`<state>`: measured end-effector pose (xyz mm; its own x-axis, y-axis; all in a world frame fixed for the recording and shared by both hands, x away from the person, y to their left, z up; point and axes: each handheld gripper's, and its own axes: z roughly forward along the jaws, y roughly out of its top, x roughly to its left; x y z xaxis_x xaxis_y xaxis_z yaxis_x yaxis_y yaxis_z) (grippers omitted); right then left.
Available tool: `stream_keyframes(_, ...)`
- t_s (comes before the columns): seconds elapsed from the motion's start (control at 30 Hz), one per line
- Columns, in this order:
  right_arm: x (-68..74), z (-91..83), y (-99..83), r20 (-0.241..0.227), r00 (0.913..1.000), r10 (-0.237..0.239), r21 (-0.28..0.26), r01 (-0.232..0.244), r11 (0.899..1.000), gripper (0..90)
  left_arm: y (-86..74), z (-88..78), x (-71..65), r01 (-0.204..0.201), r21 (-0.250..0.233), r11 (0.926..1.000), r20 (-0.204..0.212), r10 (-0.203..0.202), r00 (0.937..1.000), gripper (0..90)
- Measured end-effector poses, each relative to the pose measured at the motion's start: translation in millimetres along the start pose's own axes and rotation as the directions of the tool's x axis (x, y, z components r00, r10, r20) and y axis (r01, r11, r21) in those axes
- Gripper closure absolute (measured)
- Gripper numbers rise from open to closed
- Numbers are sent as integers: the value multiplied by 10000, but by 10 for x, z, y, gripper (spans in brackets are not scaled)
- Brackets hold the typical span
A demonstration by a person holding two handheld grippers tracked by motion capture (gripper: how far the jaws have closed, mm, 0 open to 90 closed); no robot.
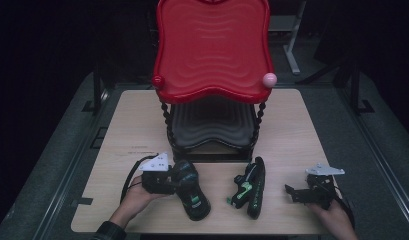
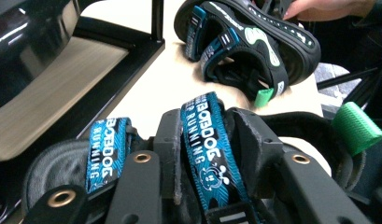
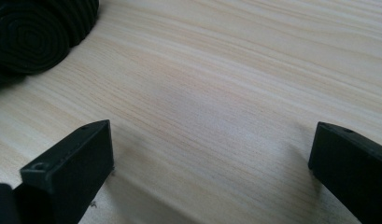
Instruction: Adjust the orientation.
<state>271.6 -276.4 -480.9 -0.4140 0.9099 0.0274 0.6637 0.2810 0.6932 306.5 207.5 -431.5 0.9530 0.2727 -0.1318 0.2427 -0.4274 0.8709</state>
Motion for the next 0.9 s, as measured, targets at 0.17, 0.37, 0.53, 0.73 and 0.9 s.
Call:
stream_keyframes(0.17,-1,0,-1,-8,10000,-1,-2,1,10000,0,47,15,-34,-137,-104,9999,-176,135,9998,550)
stream_keyframes(0.37,0,-1,-1,-13,10000,-10,-1,10,10000,0,142,-49,-155,-151,-732,9972,224,168,9996,526)
stream_keyframes(0.53,0,-1,-2,-15,10000,-11,1,11,10000,0,201,-13,-322,-343,-807,9961,793,407,9960,535)
stream_keyframes(0.73,-1,-2,-2,-22,10000,-22,-1,22,10000,0,211,108,-426,-579,-665,9961,1458,671,9870,642)
stream_keyframes(0.9,-1,-2,-3,-29,10000,-28,1,28,10000,0,164,140,-410,-465,-335,9984,1775,517,9828,793)
